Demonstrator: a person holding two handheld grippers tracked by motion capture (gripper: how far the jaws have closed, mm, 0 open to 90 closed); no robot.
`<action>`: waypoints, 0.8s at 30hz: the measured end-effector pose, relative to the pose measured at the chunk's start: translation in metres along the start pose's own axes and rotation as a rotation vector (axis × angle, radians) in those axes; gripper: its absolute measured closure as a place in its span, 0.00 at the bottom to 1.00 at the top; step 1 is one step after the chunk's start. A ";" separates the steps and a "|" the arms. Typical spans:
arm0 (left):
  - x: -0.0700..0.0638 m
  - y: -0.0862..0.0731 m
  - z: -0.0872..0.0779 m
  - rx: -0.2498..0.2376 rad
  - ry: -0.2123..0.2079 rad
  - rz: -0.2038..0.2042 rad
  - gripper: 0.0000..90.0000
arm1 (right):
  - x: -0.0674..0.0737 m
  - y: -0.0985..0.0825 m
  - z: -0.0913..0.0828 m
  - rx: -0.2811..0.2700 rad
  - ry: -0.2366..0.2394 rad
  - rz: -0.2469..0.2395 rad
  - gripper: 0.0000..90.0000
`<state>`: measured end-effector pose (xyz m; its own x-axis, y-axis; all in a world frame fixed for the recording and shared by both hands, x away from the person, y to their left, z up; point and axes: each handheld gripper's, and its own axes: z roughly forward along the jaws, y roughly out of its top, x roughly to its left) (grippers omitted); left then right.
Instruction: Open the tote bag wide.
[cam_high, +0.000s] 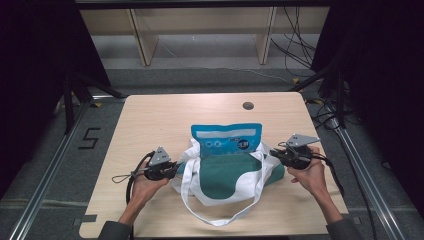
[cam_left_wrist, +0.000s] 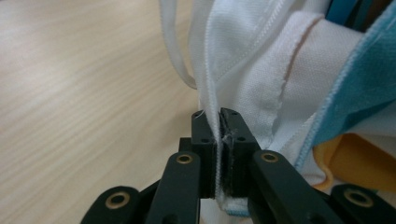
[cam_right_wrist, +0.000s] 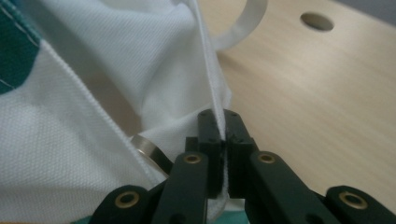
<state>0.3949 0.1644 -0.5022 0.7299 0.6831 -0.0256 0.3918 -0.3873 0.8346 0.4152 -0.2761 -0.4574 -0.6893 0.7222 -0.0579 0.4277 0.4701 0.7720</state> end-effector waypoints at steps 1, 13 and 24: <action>0.000 -0.001 0.003 0.037 0.001 0.036 0.94 | 0.002 -0.009 0.009 0.036 0.001 -0.010 0.98; -0.003 -0.006 0.010 0.073 0.006 0.035 0.93 | 0.003 -0.018 0.016 0.089 0.026 0.030 0.95; -0.003 0.000 0.000 0.010 0.030 -0.018 0.85 | 0.013 0.027 -0.066 -0.181 0.134 0.096 0.71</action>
<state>0.3926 0.1621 -0.5017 0.7057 0.7082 -0.0234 0.4099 -0.3810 0.8288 0.3791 -0.2882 -0.3956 -0.7274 0.6794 0.0964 0.3913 0.2952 0.8717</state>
